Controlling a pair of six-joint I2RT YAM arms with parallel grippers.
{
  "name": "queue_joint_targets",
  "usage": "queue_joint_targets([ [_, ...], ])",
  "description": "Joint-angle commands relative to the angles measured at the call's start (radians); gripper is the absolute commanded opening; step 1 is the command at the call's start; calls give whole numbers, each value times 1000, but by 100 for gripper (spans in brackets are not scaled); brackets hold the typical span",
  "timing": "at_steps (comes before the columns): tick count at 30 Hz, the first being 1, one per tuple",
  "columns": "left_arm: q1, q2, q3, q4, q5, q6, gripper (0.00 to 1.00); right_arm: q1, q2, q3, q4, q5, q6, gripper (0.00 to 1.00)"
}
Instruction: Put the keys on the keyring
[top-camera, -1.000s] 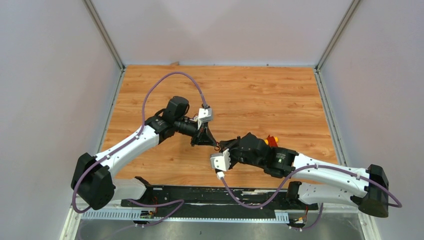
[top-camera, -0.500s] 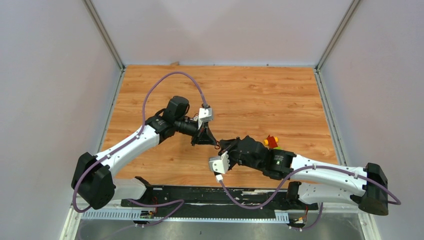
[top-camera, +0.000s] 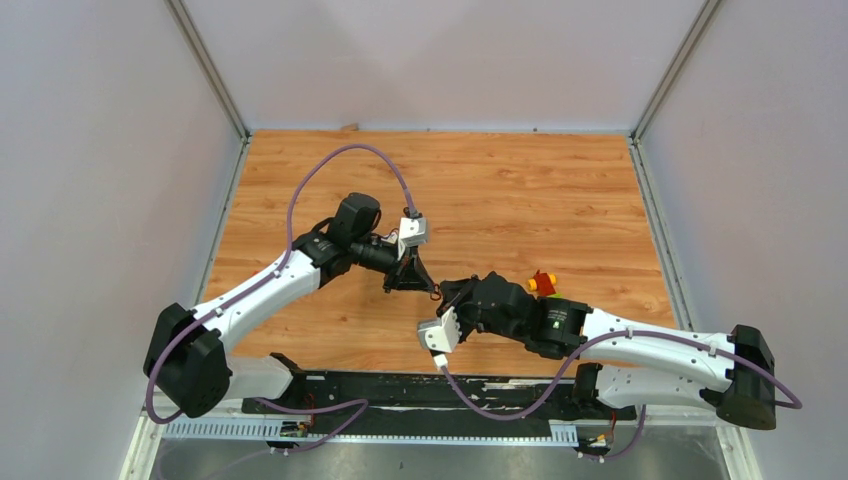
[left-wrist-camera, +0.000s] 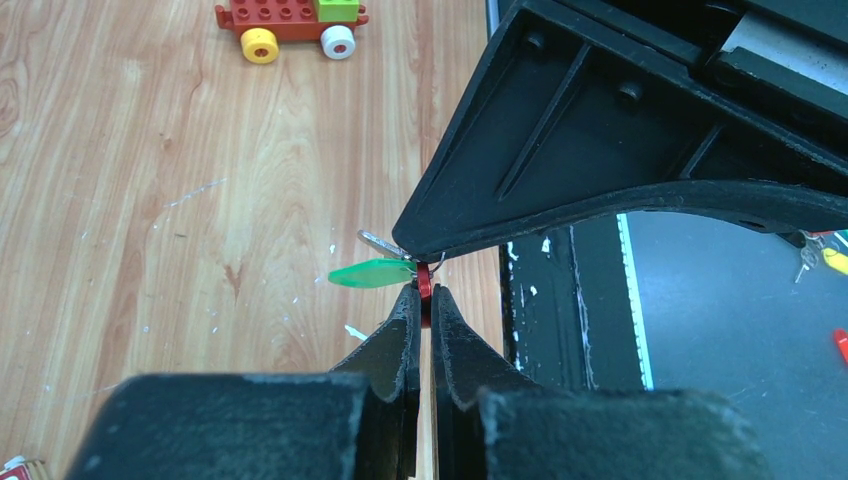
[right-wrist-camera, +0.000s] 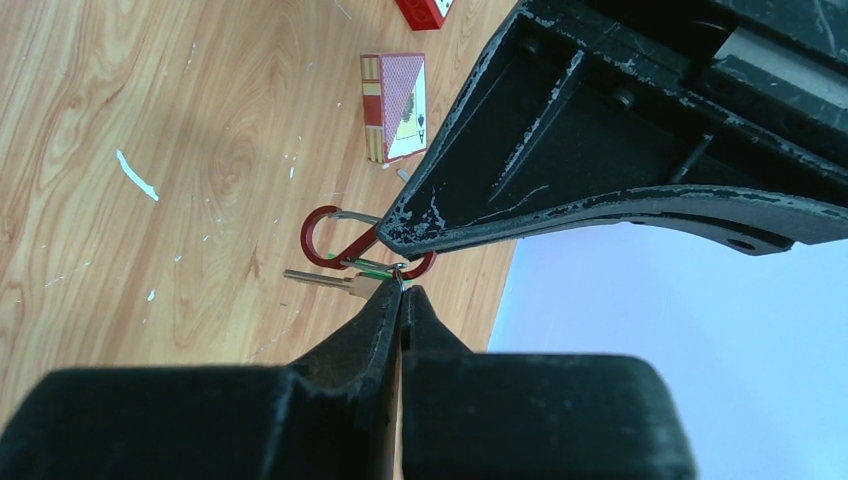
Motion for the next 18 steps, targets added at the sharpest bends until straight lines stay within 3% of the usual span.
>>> queue_joint_targets([
  [1, -21, 5, -3, -41, 51, 13, 0, -3, -6, 57, 59, 60, -42, 0],
  [18, -20, 17, -3, -47, 63, 15, 0, -1, -9, 57, 115, 120, -76, 0],
])
